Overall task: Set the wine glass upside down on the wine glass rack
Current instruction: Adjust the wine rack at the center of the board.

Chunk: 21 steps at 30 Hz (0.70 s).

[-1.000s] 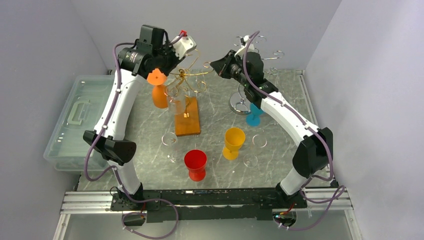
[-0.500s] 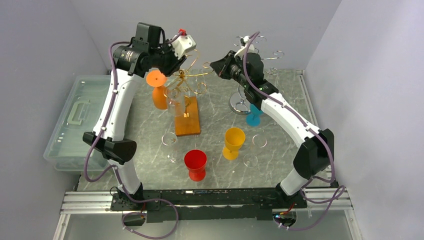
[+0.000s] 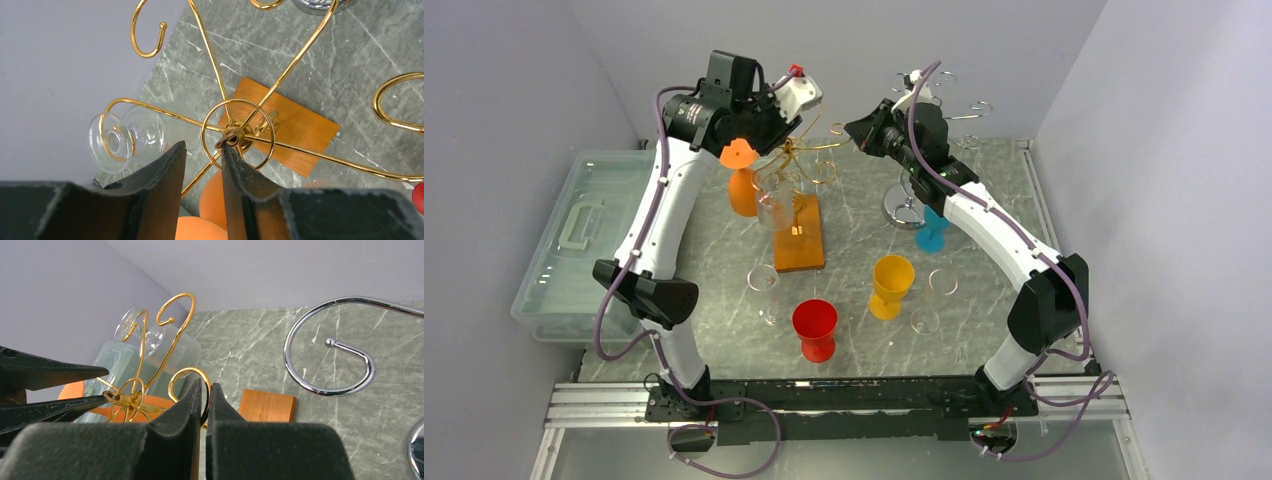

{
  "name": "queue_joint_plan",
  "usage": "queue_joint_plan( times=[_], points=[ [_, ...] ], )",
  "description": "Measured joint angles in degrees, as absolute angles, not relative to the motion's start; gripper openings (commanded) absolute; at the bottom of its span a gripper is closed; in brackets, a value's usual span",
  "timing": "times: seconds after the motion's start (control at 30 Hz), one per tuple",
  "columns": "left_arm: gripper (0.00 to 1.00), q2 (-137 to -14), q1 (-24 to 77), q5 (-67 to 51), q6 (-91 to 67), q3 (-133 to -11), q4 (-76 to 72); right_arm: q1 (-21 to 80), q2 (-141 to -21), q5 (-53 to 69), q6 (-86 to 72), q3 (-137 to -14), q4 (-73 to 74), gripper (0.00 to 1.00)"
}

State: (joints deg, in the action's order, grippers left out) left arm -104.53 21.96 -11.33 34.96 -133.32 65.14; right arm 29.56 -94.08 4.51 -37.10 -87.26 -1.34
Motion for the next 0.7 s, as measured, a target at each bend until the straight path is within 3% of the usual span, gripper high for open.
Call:
queue_joint_plan(
  times=[0.7],
  points=[
    [0.39,-109.03,22.28,-10.15,30.79,-139.2,66.96,29.28,-92.6,2.83,-38.57,-84.27,-3.09,0.0]
  ],
)
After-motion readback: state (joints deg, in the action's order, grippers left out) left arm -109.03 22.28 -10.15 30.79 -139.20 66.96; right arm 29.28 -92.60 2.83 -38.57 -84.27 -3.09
